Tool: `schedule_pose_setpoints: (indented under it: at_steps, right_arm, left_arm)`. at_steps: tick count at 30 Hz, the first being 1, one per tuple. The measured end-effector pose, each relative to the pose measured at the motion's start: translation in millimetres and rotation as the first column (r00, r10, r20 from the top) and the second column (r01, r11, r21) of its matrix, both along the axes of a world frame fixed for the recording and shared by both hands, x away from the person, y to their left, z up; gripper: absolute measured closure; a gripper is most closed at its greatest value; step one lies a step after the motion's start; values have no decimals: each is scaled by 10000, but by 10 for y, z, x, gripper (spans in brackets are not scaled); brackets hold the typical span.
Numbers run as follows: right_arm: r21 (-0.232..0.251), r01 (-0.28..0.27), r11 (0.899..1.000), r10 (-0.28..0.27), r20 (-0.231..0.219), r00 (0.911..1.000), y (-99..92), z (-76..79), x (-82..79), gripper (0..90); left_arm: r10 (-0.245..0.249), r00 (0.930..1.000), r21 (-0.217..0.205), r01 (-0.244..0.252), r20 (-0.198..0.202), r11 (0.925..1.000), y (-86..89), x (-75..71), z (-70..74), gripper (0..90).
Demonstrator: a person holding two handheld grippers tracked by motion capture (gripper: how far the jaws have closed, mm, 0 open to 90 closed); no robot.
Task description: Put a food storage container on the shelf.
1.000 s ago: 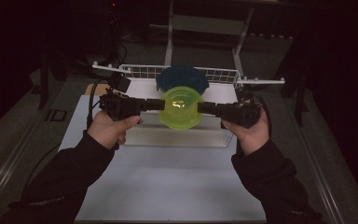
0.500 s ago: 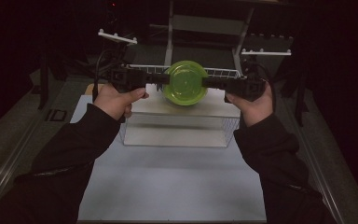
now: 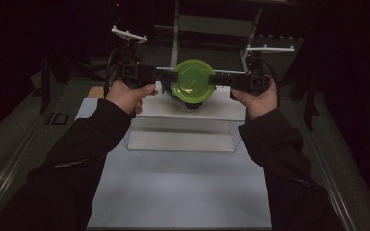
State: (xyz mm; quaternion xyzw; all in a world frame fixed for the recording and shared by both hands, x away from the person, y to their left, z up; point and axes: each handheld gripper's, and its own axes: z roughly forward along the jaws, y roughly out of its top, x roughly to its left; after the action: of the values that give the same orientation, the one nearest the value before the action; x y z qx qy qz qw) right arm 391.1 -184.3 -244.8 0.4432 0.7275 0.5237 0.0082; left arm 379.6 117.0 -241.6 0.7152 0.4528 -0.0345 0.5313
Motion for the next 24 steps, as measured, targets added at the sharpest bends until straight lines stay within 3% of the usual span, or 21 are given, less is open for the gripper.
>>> schedule_pose_setpoints:
  at_steps: [8, 13, 19, 24]
  right_arm:
    - [-15, 82, 10000, -82, -228, 9997, 10, -29, 72, 797]
    - [-129, 165, 9998, -168, -238, 9996, 20, -14, 115, 796]
    - [-10, 238, 9997, -238, -575, 9981, 2, -2, 186, 790]
    - [-126, 370, 9992, -376, -512, 9980, 12, 15, 224, 779]
  left_arm:
    - [89, 9995, -258, -96, -298, 9996, 10, 83, -74, 803]
    - [173, 9994, -240, -180, -286, 9996, 1, 144, -72, 801]
    - [265, 9990, -226, -273, -366, 9994, -21, 216, -65, 796]
    - [469, 9984, -194, -475, -314, 9987, -43, 270, -75, 782]
